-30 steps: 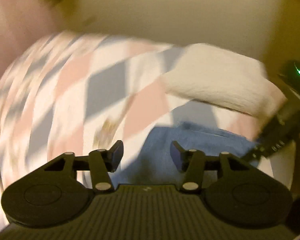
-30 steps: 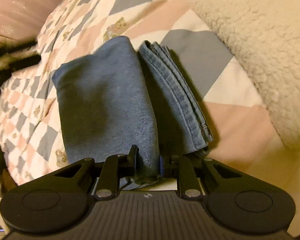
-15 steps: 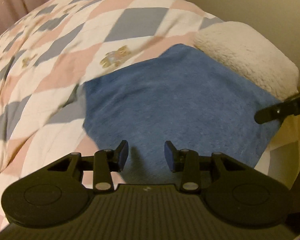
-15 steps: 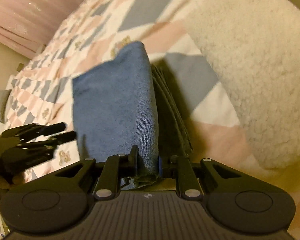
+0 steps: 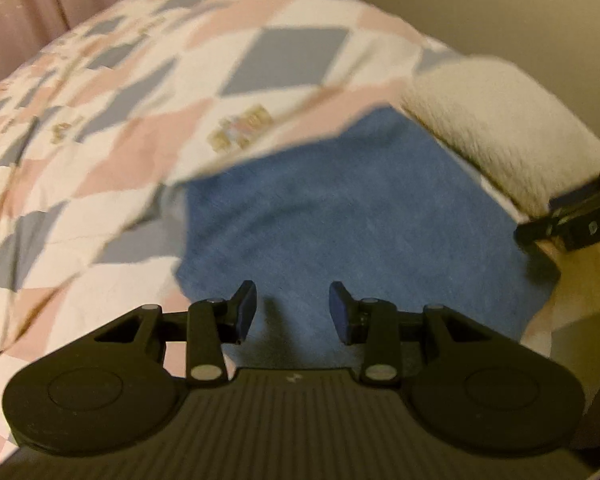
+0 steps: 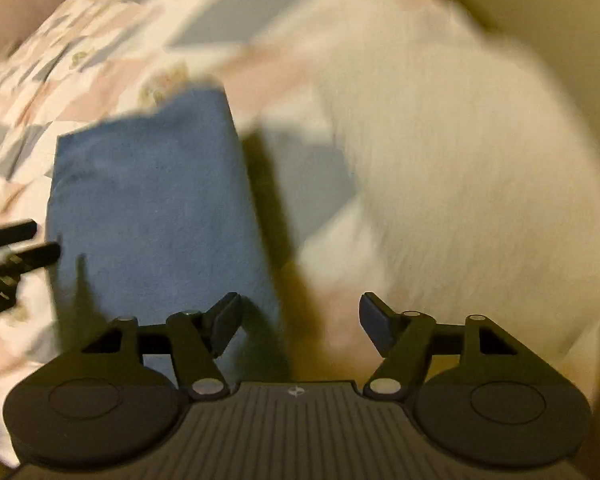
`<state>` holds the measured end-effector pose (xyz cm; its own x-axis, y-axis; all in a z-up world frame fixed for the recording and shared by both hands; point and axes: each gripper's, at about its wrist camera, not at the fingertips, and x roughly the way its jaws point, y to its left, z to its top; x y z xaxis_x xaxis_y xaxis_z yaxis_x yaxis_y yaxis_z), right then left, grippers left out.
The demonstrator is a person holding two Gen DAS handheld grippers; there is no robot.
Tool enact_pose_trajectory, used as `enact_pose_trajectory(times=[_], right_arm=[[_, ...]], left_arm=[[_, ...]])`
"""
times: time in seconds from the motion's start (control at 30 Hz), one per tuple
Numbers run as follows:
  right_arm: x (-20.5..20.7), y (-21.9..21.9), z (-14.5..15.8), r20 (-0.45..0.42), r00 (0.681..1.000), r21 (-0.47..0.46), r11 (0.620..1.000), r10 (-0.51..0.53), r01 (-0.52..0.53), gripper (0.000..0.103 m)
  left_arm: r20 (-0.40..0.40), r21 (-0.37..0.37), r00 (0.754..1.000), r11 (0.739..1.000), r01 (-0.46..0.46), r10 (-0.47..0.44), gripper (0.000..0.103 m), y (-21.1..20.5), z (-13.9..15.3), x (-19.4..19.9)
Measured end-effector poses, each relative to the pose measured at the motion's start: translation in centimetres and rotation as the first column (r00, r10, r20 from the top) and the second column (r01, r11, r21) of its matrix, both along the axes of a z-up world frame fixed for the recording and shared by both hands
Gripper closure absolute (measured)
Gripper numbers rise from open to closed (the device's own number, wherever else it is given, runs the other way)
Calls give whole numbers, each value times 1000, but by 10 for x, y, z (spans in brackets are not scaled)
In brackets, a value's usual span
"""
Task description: Fold clothes
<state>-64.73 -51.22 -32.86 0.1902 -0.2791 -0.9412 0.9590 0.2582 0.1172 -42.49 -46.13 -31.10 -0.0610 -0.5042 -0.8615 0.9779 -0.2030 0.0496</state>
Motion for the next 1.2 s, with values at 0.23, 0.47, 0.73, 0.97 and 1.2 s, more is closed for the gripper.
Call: enact_pose_trajectory(times=[0.23, 0.47, 0.73, 0.97, 1.2], right_arm=[[63, -24, 22, 3, 944, -319, 896, 329, -311, 75], [87, -64, -44, -133, 906, -297, 856, 401, -423, 77], [48, -103, -41, 135, 972, -127, 977, 190, -174, 77], [23, -33, 9, 119, 945, -210, 938, 303, -275, 76], [32, 27, -29, -44, 903, -98, 898, 427, -430, 83]], left_arm=[[12, -80, 999, 996, -42, 43, 94, -26, 3, 22], [79, -41, 997, 999, -15, 18, 98, -80, -43, 20], [151, -53, 982, 993, -110, 117, 93, -92, -49, 24], [52, -47, 986, 986, -159, 161, 93, -12, -3, 40], [15, 68, 998, 996, -65, 65, 91, 38, -35, -5]])
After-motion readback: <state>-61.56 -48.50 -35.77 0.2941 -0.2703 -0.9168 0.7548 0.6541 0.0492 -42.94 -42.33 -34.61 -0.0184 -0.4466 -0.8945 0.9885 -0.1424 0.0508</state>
